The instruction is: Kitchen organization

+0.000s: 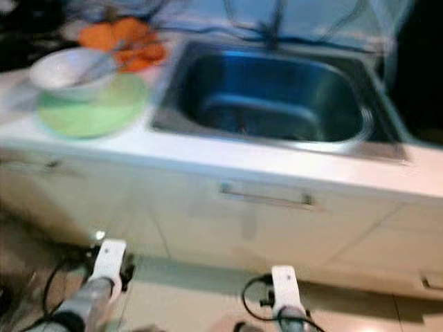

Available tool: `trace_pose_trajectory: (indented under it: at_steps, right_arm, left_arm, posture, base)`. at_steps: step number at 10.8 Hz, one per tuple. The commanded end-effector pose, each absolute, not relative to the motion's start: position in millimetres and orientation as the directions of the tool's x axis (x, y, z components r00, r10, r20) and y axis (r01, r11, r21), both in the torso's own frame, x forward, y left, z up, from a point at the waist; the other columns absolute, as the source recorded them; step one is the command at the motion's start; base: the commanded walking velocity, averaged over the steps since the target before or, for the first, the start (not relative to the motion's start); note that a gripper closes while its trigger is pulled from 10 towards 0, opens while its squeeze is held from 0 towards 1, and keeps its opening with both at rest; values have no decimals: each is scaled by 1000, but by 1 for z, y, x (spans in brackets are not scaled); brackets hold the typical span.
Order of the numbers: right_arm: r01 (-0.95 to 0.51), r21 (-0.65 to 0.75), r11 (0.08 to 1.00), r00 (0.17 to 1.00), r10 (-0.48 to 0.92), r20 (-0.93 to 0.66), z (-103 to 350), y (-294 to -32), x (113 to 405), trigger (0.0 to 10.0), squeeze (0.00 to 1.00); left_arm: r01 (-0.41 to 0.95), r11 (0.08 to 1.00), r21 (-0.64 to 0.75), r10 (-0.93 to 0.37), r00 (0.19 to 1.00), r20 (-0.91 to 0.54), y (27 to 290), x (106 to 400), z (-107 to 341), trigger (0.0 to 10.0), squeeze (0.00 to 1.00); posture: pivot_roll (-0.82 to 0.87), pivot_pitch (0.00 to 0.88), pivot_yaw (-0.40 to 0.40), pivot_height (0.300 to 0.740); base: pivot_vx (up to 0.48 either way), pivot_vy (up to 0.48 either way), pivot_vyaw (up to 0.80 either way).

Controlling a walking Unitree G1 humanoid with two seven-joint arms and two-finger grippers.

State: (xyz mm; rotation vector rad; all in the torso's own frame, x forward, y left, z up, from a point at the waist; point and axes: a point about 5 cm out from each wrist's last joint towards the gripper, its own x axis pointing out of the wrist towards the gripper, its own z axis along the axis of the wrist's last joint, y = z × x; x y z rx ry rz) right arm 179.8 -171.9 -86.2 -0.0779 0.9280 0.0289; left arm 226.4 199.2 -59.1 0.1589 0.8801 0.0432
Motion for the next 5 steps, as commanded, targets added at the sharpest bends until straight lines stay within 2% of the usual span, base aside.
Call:
trace_pose_trajectory:
  at_steps: [1,4,5]
  right_arm:
    - [-61,-43,997,594,2,-805,-87,-168,178,10000,0]
    - [-49,-34,998,594,2,-804,-88,-167,177,10000,0]
    - [-31,-17,999,589,5,-808,-88,-167,177,10000,0]
  left_arm:
    - [11,987,162,121,613,-780,203,220,-63,10000,0]
    - [12,986,164,122,612,-781,204,220,-63,10000,0]
    - [13,986,164,122,612,-782,204,220,-63,10000,0]
  posture:
    - [37,90,8,740]
    - [37,90,9,740]
    - [36,89,9,740]
  base:
    - [0,337,0]
    - [0,340,0]
    - [0,352,-569]
